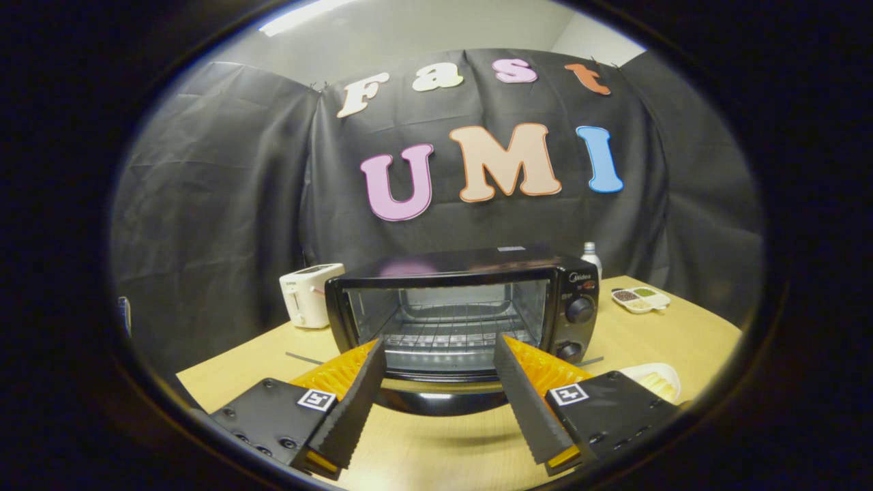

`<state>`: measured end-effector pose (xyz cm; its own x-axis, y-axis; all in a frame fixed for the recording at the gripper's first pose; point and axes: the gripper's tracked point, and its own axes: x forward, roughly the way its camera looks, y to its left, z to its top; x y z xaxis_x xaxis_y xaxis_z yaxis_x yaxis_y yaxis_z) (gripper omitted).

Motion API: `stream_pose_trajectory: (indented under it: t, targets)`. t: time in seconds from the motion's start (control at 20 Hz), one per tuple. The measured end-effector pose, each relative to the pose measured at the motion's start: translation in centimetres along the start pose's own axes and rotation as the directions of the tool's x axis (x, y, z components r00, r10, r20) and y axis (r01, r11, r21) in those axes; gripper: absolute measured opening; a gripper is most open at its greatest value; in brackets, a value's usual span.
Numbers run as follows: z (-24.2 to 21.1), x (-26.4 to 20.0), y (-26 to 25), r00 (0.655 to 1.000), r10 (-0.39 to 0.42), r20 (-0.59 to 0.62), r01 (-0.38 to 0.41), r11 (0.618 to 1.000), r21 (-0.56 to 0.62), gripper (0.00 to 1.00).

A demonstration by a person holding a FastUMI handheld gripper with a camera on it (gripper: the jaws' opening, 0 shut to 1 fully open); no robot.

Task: Open the toaster oven, put the food inside, and close the toaster oven door.

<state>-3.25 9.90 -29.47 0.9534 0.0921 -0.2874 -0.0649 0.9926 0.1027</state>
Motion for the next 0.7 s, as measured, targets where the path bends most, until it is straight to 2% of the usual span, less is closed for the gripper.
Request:
stream_pose_trajectory:
  t: [0.7]
  targets:
    - [-3.0,-1.5,-0.1,0.995,0.029,-0.094,-0.029,1.000,0.007,0.97]
